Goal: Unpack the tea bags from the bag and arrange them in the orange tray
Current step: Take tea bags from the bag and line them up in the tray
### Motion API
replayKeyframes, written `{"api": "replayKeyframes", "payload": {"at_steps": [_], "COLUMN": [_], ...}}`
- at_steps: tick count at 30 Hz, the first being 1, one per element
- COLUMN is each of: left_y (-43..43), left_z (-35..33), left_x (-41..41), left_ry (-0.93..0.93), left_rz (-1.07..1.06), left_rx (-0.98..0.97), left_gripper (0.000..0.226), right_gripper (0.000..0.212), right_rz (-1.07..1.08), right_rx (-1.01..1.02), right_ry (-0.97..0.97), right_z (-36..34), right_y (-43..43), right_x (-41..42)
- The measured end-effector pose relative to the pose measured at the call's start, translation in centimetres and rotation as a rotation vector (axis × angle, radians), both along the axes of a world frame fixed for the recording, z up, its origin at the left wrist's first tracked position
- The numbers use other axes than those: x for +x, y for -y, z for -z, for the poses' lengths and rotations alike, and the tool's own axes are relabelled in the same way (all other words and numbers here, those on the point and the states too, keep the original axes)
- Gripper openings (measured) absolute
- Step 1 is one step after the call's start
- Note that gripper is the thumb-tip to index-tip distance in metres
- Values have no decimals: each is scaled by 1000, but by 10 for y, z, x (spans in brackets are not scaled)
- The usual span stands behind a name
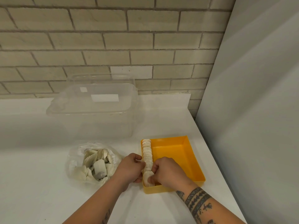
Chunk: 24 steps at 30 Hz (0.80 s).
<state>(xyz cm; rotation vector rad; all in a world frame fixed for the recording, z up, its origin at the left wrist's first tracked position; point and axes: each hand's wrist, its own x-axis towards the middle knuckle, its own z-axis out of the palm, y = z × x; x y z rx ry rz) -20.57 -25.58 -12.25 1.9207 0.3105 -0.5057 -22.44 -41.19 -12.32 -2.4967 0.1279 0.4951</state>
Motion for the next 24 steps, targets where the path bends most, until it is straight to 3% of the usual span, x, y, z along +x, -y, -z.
{"api": "replayKeyframes", "payload": {"at_steps": [5,8,10,14,24], "left_y": [-1,-2,-2,-2,-8], "left_z": [-2,-2,-2,-2,-11], "left_x": [1,2,3,3,9], "left_ry": [-18,-20,-26,-28,73], "left_rz": [9,26,34,33,51], "left_rx": [-1,-10,-14,-22,43], "left_gripper": [35,45,48,50,38], "right_gripper": [44,55,47,18,34], "right_rz": [211,214,205,165,196], "right_rx": [185,281,313,273,87], "right_ry": [-67,-136,-140,-126,35], "right_z": [-3,9,17,23,-3], "right_y": [19,14,8,1,7], "right_x": [16,18,17,15,14]}}
